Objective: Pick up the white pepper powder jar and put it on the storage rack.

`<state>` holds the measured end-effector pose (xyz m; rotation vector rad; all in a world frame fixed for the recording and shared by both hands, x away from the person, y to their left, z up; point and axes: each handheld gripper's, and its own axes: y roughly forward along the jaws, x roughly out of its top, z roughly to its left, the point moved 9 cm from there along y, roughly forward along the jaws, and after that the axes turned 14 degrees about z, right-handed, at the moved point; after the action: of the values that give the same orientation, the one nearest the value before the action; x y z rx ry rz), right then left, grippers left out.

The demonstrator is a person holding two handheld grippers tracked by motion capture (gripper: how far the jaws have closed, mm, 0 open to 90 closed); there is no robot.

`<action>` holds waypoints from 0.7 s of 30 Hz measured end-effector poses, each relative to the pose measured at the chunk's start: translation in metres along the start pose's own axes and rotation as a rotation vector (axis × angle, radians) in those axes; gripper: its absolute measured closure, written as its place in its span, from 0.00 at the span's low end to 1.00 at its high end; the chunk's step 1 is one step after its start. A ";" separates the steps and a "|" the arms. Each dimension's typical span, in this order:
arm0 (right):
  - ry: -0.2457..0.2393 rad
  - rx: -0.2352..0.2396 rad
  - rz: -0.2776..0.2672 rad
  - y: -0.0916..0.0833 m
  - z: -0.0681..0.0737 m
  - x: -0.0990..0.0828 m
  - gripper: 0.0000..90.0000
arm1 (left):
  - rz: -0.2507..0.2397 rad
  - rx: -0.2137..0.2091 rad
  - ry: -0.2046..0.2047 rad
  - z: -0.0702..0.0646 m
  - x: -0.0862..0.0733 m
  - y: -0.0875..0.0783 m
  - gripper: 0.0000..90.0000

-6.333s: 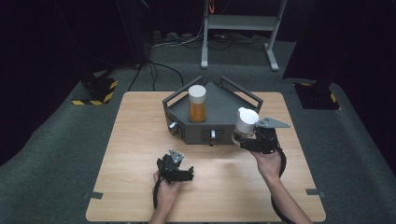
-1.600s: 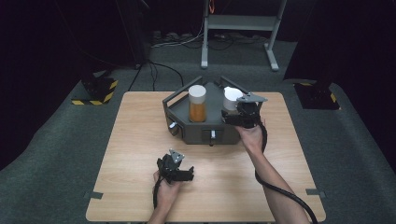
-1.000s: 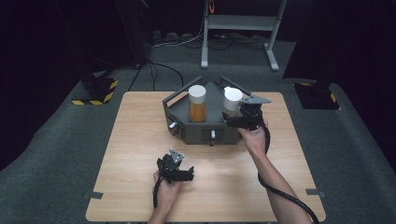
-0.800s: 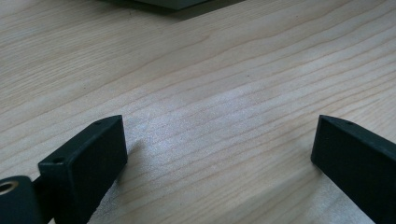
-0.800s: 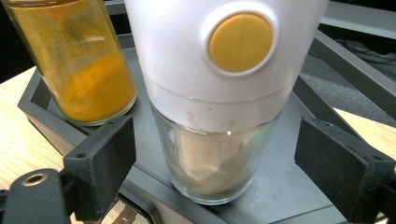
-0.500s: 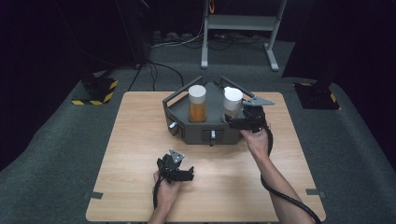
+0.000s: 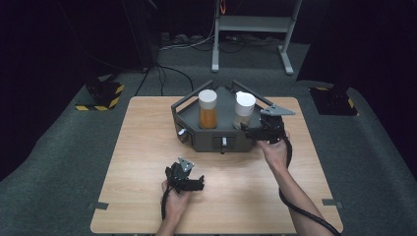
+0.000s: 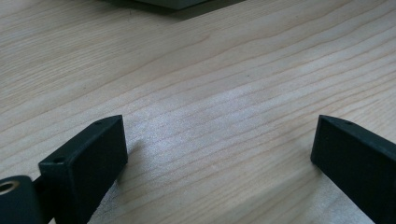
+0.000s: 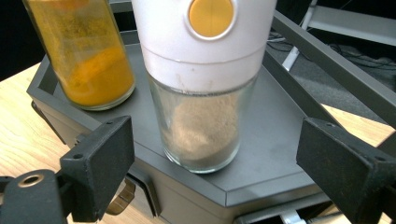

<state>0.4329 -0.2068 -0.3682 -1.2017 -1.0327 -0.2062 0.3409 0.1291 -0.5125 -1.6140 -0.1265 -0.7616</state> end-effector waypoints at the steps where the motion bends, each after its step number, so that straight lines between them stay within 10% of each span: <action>1: 0.000 0.001 -0.002 -0.001 0.000 -0.001 0.13 | 0.000 0.000 0.000 0.000 0.000 0.000 0.04; 21: 0.006 -0.013 0.003 -0.009 -0.008 -0.031 0.13 | 0.000 0.001 -0.001 0.000 0.000 0.000 0.04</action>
<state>0.4147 -0.2287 -0.3852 -1.2139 -1.0254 -0.2142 0.3408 0.1290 -0.5125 -1.6136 -0.1275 -0.7613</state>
